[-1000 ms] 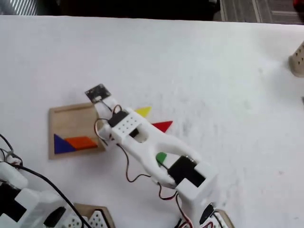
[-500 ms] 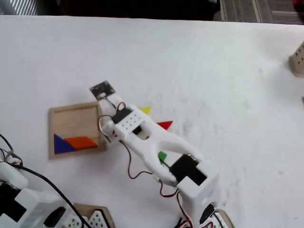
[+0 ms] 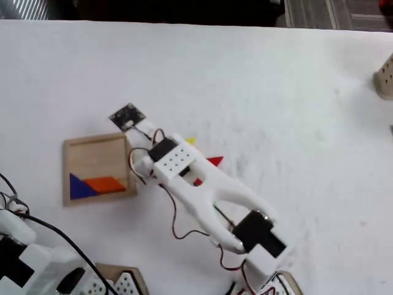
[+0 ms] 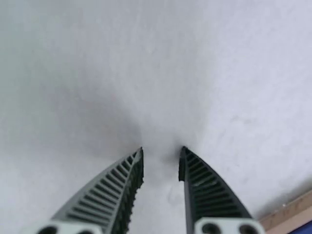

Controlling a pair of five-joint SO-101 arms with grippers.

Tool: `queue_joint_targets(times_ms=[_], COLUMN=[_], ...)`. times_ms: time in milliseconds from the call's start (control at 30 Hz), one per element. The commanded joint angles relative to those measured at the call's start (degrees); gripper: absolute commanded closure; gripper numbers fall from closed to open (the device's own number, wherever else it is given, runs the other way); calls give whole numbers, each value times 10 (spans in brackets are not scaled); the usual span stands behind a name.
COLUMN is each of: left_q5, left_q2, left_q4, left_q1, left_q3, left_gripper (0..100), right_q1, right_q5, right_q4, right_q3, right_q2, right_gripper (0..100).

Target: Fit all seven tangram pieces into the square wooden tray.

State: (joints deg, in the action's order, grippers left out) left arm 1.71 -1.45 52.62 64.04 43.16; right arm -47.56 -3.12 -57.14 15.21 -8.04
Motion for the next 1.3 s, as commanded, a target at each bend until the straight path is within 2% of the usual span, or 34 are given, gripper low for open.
queue_joint_targets(times_ms=[0, 133, 300, 467, 667, 867, 1067, 1167, 1267], left_q5=[-6, -6, -6, -6, -7, -7, -7, -7, -7], left_q2=[1, 1, 1, 1, 1, 1, 1, 1, 1], left_q4=[-18, -18, -18, -20, -21, -21, -21, -22, -22], left_q1=[-6, -2, 1, 14, 12, 11, 12, 13, 10], left_q3=[-9, -9, -8, -9, -8, -8, -8, -9, -9], left_gripper=[869, 869, 869, 869, 869, 868, 868, 868, 868], right_q1=[-26, -55, -88, -113, -114, -110, -90, -68, -31], right_q5=[-37, -49, -116, -170, -176, -176, -175, -196, -208], right_q4=[5, 72, 173, 159, 76, -14, -127, -262, -385], right_q3=[-11, -25, -72, -207, -348, -445, -512, -586, -655], right_q2=[44, 29, -52, -163, -275, -309, -307, -283, -243], right_gripper=[890, 890, 890, 887, 883, 742, 730, 776, 913])
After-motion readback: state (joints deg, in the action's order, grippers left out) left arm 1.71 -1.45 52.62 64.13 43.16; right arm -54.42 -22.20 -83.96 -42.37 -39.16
